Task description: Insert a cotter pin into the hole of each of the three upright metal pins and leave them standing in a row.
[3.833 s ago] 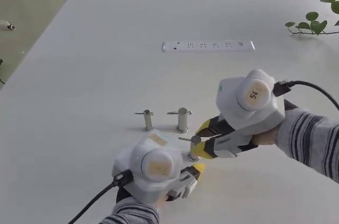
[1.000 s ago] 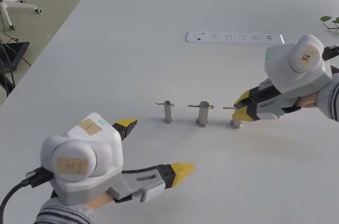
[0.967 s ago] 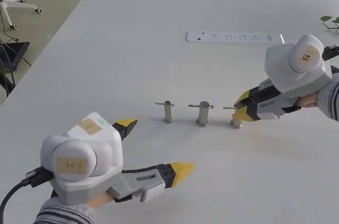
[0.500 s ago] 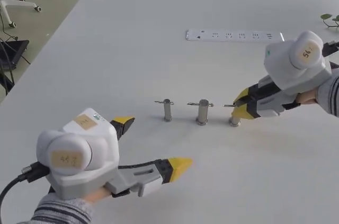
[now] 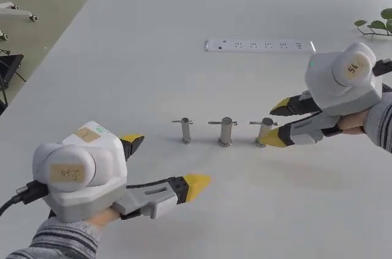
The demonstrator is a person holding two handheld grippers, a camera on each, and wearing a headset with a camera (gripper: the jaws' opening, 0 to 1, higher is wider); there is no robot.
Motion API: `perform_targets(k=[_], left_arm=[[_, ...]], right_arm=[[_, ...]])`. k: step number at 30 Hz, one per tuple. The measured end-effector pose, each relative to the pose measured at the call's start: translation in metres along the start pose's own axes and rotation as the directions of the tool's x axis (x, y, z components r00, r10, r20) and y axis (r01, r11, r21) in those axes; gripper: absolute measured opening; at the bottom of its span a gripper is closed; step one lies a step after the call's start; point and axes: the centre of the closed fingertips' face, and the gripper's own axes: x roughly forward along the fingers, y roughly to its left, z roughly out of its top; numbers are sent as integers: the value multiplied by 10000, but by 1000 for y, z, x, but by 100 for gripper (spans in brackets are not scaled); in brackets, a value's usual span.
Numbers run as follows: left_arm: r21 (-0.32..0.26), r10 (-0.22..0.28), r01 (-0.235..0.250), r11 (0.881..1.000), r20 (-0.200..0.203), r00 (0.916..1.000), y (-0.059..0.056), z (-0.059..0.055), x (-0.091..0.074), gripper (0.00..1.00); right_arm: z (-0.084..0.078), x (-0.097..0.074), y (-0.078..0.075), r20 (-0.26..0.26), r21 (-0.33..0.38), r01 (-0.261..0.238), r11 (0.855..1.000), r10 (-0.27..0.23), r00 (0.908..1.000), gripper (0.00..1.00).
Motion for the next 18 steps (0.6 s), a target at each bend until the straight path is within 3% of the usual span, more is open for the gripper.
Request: perform_targets(k=[3,6,9,13,16,18], left_arm=[[-56,-2,2,10000,45,10000,1,2,-2,83],[-24,-36,36,10000,57,10000,0,3,-3,84],[-29,-62,62,10000,95,9999,-1,4,-3,85],[-103,-1,2,9999,143,9999,0,5,-5,86],[-137,73,-70,9999,180,9998,0,6,-6,86],[-200,107,-104,9997,158,9998,2,5,-7,87]], right_arm=[[1,-6,5,266,424,519,9977,-531,9982,48],[6,-10,6,743,1384,870,9865,-979,9924,55],[3,-16,14,790,1791,1234,9761,-1393,9871,61],[2,-23,25,1046,2582,1754,9500,-2080,9725,64],[3,-24,26,1136,2807,1912,9406,-2303,9665,69],[1,-28,32,1167,3173,2055,9258,-2531,9604,70]])
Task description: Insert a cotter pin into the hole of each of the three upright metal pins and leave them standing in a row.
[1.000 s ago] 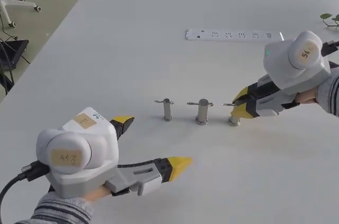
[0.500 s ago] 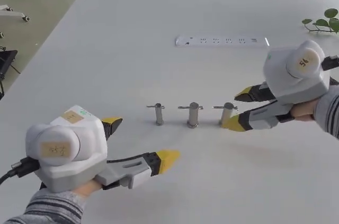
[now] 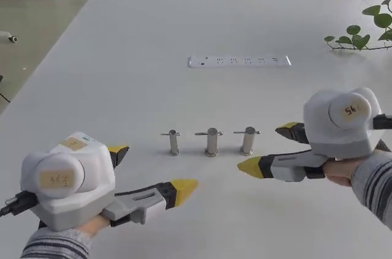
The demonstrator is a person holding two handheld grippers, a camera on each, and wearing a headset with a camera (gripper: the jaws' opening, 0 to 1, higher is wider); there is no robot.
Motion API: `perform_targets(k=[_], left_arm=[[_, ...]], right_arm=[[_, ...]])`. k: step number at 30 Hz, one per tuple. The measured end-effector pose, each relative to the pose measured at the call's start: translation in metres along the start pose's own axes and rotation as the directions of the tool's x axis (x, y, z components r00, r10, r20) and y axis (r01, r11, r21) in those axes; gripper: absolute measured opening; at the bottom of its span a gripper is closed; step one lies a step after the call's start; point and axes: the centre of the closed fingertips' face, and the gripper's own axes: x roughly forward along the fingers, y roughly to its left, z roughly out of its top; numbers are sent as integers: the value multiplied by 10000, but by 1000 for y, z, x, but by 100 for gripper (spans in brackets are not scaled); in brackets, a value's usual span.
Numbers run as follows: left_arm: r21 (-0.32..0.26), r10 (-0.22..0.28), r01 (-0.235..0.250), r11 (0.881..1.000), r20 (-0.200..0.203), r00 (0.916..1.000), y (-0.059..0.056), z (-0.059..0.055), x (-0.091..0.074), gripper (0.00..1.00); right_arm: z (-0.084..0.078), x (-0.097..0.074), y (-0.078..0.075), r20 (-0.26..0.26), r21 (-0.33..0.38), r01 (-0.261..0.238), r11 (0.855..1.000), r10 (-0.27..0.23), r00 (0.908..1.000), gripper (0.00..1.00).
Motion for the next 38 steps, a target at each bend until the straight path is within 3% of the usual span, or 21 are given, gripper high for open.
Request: perform_targets(k=[11,21,24,38], left_arm=[[-147,217,-218,9997,-91,9997,3,-5,-8,87],[-154,247,-249,9996,-142,9996,-2,-8,-12,88],[-134,247,-248,9996,-111,9996,-3,-8,-13,89],[-86,239,-242,9997,-311,9992,-3,-13,-12,90]], right_arm=[[-6,-15,9,442,750,859,9935,-894,9950,73],[-17,-20,12,553,1263,1043,9865,-1120,9922,75],[-21,-21,13,406,793,1207,9895,-1242,9914,75],[-24,-18,21,307,441,1266,9910,-1280,9913,77]])
